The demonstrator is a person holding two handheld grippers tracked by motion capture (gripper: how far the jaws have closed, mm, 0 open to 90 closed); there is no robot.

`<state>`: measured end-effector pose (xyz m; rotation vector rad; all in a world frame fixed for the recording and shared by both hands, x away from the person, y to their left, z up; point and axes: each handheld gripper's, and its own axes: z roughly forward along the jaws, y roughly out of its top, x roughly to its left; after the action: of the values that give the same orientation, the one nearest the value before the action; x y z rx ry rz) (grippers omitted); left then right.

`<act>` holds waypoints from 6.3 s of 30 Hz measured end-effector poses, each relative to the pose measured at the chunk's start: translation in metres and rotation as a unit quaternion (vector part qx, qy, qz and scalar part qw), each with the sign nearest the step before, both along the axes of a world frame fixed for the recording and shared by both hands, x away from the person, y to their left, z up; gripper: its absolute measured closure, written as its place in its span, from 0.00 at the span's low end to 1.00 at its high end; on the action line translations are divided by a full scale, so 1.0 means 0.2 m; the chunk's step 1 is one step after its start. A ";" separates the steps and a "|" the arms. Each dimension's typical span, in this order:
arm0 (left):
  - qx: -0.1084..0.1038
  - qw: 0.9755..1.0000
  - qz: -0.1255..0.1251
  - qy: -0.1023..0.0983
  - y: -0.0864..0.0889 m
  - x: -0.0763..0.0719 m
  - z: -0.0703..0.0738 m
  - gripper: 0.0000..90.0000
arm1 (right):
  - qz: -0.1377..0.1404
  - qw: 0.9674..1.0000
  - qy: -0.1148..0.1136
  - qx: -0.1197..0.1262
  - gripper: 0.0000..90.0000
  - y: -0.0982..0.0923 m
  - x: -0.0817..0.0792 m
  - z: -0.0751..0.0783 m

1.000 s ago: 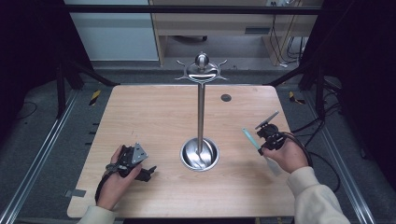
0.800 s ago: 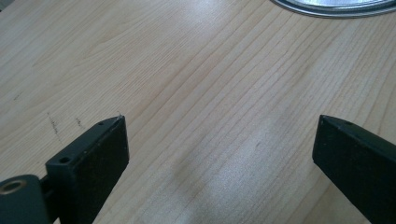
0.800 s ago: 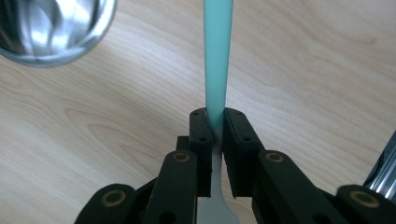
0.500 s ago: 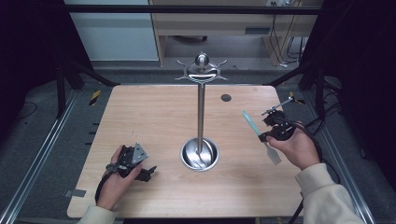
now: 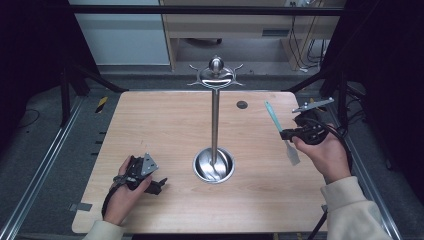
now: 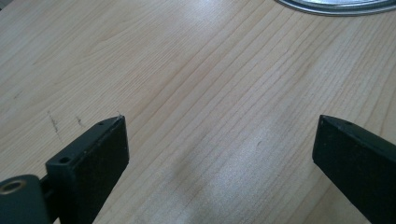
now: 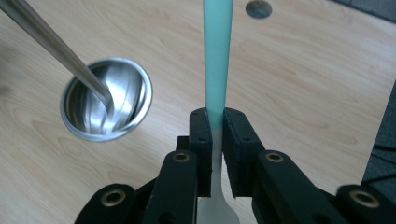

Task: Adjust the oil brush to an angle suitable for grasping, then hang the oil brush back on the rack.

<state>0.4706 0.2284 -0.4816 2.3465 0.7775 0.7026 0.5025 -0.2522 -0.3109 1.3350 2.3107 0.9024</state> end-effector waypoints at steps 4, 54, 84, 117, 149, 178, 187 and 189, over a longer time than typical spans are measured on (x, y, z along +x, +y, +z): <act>0.000 1.000 -0.001 0.000 0.00 0.00 0.00 0.04 | -0.002 0.999 -0.026 0.023 0.92 -0.01 -0.02 0.04; -0.001 1.000 0.000 0.002 0.00 0.00 0.00 0.04 | 0.049 0.972 -0.176 0.150 0.92 0.02 -0.35 0.27; 0.000 1.000 -0.001 0.001 -0.01 0.00 0.00 0.04 | 0.117 0.959 -0.197 0.168 0.92 0.19 -0.40 0.30; 0.001 1.000 -0.003 0.003 -0.01 0.00 0.00 0.04 | 0.133 0.960 -0.183 0.166 0.92 0.25 -0.36 0.31; 0.004 1.000 -0.005 0.004 -0.01 0.00 -0.01 0.04 | 0.136 0.957 -0.186 0.178 0.91 0.33 -0.32 0.23; 0.005 1.000 -0.006 0.005 -0.01 0.00 -0.01 0.04 | 0.101 0.935 -0.257 0.220 0.92 0.44 -0.29 0.07; 0.003 1.000 -0.007 0.002 -0.01 0.00 -0.01 0.04 | 0.094 0.932 -0.266 0.226 0.92 0.47 -0.28 0.05; 0.003 1.000 -0.008 0.003 -0.02 0.00 -0.01 0.04 | 0.094 0.932 -0.266 0.228 0.92 0.47 -0.27 0.05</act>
<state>0.4698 0.2252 -0.4835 2.3583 0.7600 0.6939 0.4477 -0.1575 -0.3009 0.8597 1.8807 1.7022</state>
